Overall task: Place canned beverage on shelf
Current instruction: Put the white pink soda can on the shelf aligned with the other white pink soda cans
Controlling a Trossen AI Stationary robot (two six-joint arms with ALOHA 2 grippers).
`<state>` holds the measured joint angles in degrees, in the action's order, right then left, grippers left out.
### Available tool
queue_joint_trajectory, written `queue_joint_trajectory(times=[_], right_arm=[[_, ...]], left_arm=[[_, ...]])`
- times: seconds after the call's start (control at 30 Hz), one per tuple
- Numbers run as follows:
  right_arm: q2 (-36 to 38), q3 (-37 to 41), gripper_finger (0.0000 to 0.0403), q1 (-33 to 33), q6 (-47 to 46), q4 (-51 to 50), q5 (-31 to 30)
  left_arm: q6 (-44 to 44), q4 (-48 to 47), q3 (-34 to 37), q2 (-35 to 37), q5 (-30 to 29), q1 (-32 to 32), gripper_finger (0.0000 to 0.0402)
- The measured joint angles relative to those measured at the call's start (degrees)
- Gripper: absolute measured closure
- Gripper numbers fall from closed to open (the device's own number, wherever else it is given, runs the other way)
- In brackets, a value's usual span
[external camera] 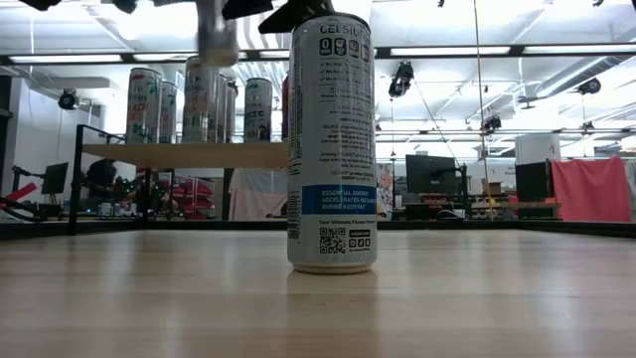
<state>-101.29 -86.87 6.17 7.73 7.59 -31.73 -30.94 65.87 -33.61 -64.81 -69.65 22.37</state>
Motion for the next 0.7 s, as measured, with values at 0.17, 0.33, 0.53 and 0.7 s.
queue_joint_trajectory(times=[0.17,0.33,0.53,0.7], right_arm=[[0.9,0.0,0.0051,0.0,0.4,0.0,0.0],[1.3,0.0,0.006,0.0,0.9,-0.1,0.0],[1.4,0.0,0.0067,0.0,1.1,-1.2,0.0],[1.2,0.0,0.0067,0.0,0.9,-1.5,0.0]], left_arm=[[-4.3,0.0,0.7,1.8,-10.7,1.3,0.0172],[-5.2,0.0,2.9,4.6,-18.4,1.6,0.0172],[-6.1,0.0,5.6,9.2,-20.4,2.5,0.0172],[-6.3,0.0,8.4,13.7,-20.5,2.5,0.0172]])
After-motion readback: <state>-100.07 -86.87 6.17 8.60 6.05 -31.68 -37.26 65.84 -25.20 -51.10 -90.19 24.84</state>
